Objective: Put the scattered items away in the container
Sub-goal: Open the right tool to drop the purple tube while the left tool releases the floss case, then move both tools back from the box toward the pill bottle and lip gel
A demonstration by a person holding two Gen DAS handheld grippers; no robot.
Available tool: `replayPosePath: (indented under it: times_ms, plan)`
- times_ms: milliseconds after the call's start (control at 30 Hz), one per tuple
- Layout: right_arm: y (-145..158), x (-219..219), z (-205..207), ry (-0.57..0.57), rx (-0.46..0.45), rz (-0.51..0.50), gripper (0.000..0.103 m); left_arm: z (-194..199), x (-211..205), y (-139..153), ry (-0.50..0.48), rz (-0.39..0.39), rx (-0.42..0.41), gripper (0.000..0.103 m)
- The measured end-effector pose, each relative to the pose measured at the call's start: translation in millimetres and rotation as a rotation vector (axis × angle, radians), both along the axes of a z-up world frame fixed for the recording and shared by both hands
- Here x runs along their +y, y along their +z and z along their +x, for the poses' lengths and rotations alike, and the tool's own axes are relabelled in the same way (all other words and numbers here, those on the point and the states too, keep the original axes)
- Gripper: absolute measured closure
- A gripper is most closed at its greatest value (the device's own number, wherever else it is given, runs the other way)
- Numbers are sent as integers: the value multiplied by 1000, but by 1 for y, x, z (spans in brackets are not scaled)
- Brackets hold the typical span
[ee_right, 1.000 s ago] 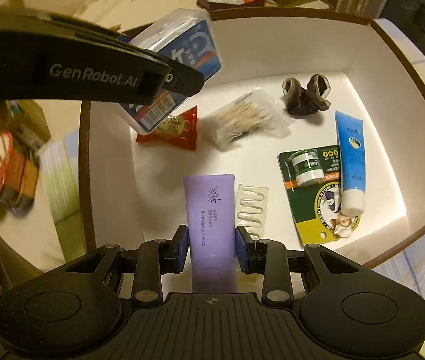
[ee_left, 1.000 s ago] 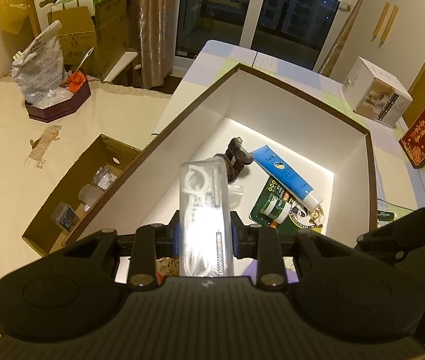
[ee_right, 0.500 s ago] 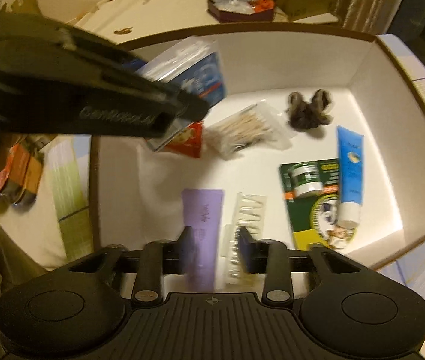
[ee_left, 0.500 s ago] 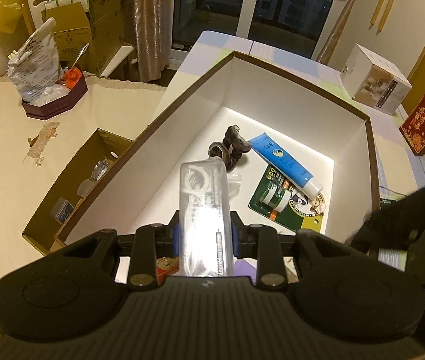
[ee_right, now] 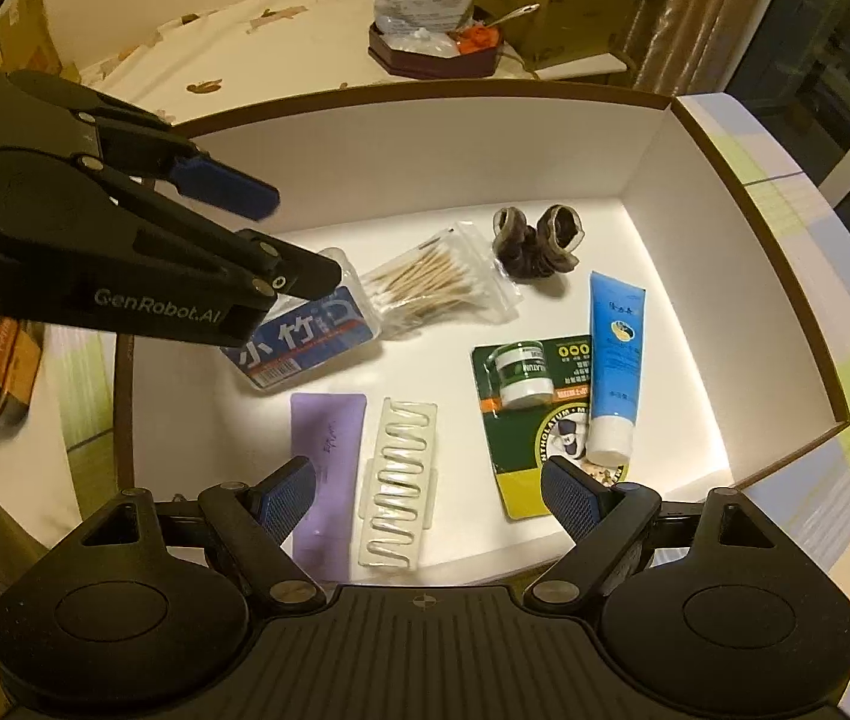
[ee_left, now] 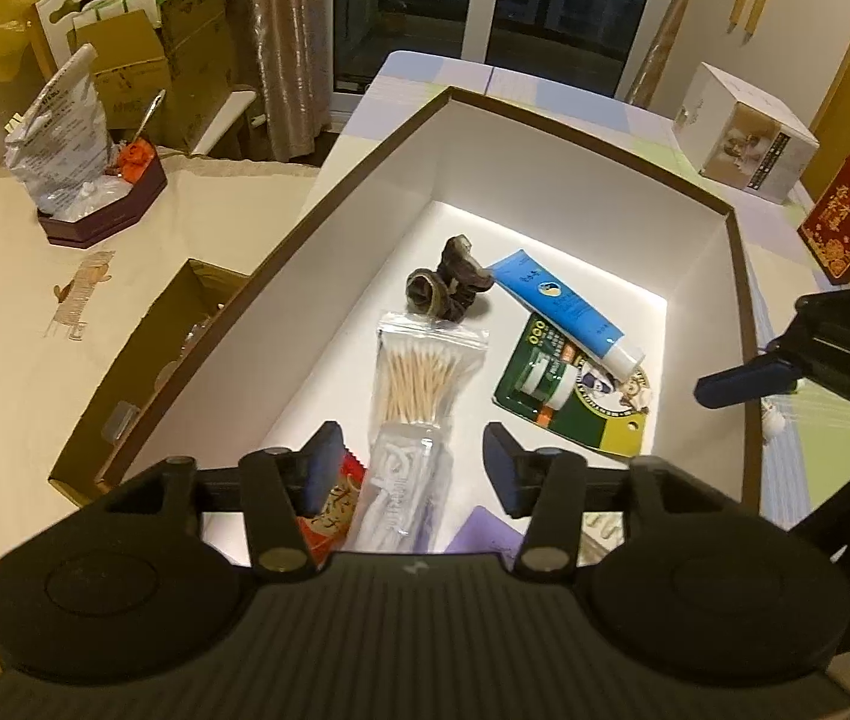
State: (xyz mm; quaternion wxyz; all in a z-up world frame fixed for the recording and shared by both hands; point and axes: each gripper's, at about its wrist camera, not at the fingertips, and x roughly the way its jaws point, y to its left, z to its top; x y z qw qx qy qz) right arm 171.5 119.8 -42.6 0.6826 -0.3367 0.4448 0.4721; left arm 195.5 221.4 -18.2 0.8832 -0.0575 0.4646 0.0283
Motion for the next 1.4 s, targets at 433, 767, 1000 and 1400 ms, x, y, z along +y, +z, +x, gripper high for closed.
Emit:
replayPosePath:
  times_ms: [433, 767, 1000, 1400]
  plan:
    - [1, -8, -7, -7, -15, 15, 15, 0, -5, -2, -7, 24, 1, 39]
    - [11, -15, -16, -21, -30, 33, 15, -4, -10, 2, -11, 48, -8, 34]
    - [20, -23, -22, -35, -45, 47, 15, -8, -15, 11, -9, 55, -26, 32]
    - [40, -52, -38, -126, -34, 137, 15, -23, -33, 40, -12, 96, -106, 17]
